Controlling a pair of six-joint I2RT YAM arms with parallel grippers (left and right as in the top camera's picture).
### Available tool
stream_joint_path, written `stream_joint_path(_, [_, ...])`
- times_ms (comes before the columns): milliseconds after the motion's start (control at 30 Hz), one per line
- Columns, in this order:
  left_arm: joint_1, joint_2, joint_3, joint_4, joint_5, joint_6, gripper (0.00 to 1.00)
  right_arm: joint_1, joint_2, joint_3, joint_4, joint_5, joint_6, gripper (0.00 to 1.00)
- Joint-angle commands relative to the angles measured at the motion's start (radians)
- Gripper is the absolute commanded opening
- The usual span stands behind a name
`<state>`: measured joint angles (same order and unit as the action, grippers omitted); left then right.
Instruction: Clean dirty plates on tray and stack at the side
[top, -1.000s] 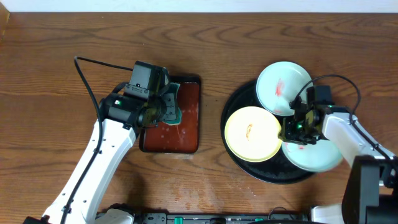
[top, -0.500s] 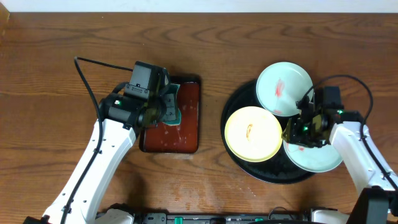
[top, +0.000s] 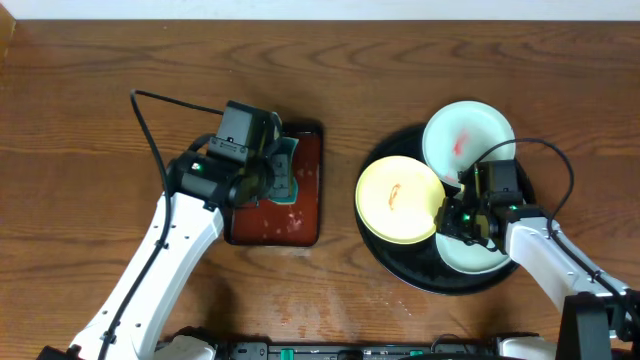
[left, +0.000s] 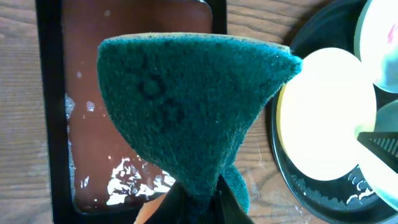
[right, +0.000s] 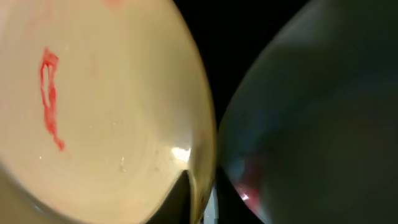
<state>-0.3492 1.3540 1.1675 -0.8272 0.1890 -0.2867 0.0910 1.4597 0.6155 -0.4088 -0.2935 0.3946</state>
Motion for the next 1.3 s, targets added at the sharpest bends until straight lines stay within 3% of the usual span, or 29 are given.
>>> stream_joint_path(0, [-0.003,-0.008,0.016,0.002,0.009,0.021,0.07,0.000,0.011,0.007,-0.019,0.016,-0.062,0.23])
stream_joint_path(267, [-0.003,-0.008,0.016,0.002,0.009,0.021,0.07,-0.095,0.010,0.212,-0.283,-0.009,-0.274,0.26])
stream_joint_path(433, [-0.003,-0.008,0.016,0.002,0.009,0.021,0.08,-0.085,0.010,0.278,-0.405,-0.129,-0.292,0.27])
stream_joint_path(600, [-0.003,-0.008,0.016,0.002,0.009,0.021,0.08,-0.016,0.012,0.225,-0.483,-0.132,-0.056,0.31])
stream_joint_path(767, [-0.003,-0.008,0.016,0.003,0.009,0.021,0.07,0.092,0.012,0.079,-0.296,-0.106,0.160,0.33])
stream_joint_path(933, [-0.003,-0.008,0.016,0.002,0.009,0.021,0.07,0.104,0.013,0.011,-0.200,0.089,0.278,0.34])
stream_joint_path(1033, [-0.003,-0.008,0.016,0.002,0.009,0.021,0.07,0.073,0.012,0.012,-0.179,0.174,0.206,0.34])
stream_joint_path(1133, [-0.003,-0.008,0.016,0.001,0.009,0.021,0.08,0.054,0.012,0.012,-0.151,0.047,-0.003,0.33])
stream_joint_path(1267, [-0.003,-0.008,0.016,0.002,0.009,0.022,0.08,0.050,-0.003,0.027,-0.164,-0.033,-0.160,0.34])
